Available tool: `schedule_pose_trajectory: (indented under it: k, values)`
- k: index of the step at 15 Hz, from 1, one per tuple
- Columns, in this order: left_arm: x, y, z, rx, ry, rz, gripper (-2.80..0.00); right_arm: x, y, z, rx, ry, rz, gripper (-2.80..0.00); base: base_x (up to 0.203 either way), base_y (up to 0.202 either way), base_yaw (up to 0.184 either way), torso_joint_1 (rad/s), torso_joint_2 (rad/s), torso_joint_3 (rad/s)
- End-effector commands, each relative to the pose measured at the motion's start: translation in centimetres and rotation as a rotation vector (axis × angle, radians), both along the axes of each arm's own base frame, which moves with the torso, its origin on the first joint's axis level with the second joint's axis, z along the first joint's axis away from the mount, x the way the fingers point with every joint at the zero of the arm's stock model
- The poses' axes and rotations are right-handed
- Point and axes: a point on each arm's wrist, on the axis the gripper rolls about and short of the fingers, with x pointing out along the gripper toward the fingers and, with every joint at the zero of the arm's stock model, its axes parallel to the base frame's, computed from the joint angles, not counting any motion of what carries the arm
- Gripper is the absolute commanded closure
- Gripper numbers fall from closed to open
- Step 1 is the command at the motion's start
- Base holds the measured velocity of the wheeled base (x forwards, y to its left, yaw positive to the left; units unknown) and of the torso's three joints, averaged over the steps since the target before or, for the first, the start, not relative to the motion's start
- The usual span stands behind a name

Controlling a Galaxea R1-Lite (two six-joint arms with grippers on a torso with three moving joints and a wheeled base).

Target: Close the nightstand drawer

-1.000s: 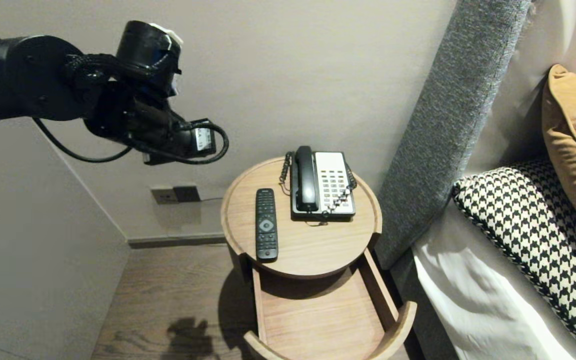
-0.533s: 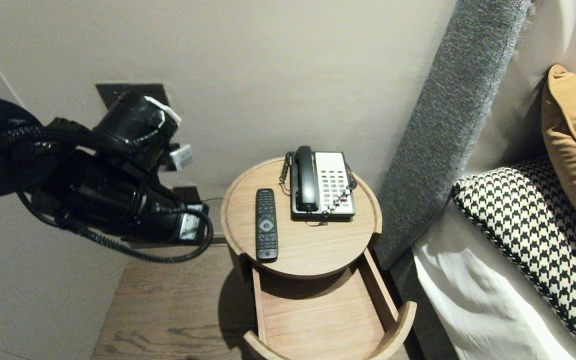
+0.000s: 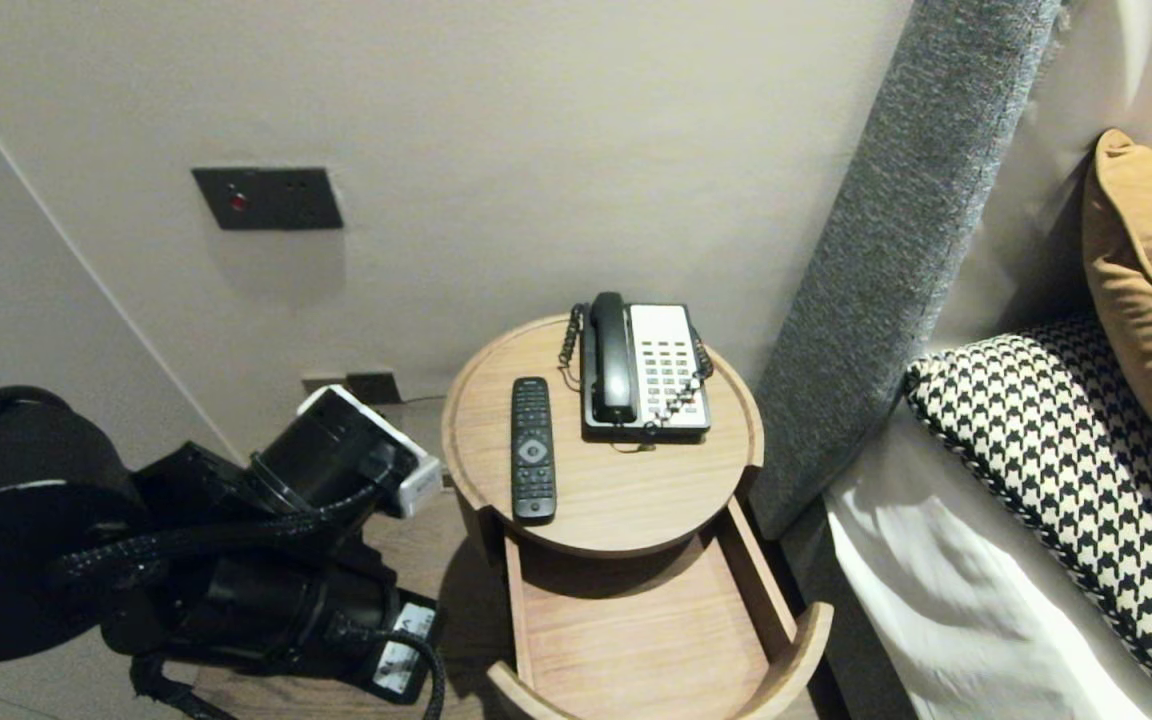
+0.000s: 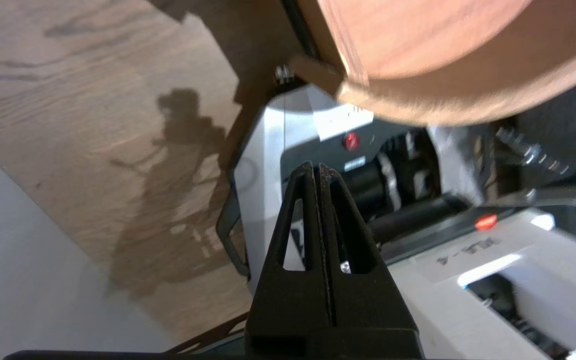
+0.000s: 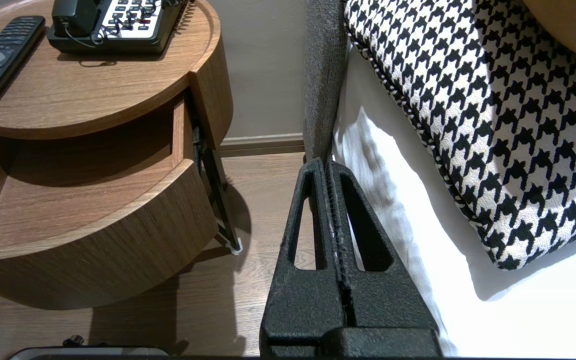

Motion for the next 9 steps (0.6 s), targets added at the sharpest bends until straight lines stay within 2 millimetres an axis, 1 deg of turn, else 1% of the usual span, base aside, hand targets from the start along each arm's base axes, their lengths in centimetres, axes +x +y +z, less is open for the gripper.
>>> schedule_pose_trajectory:
  k: [1, 5, 8, 9]
  values:
    - [-0.3, -0.7, -1.5, 0.031, 0.035, -0.021, 0.00, 0.0, 0.0, 0.0, 0.000, 0.001, 0.000, 0.00, 0.000, 0.000, 0.000, 0.000, 0.00, 0.000]
    - [-0.2, -3.1, -4.6, 0.047, 0.066, -0.043, 0.00, 0.0, 0.0, 0.0, 0.000, 0.001, 0.000, 0.00, 0.000, 0.000, 0.000, 0.000, 0.00, 0.000]
    - [0.0, -4.5, -6.0, 0.038, 0.072, -0.040, 0.00, 0.0, 0.0, 0.0, -0.001, 0.001, 0.000, 0.00, 0.000, 0.000, 0.000, 0.000, 0.00, 0.000]
    - [-0.2, -4.8, -6.4, 0.038, 0.076, -0.042, 0.00, 0.0, 0.0, 0.0, -0.001, 0.001, 0.000, 0.00, 0.000, 0.000, 0.000, 0.000, 0.00, 0.000]
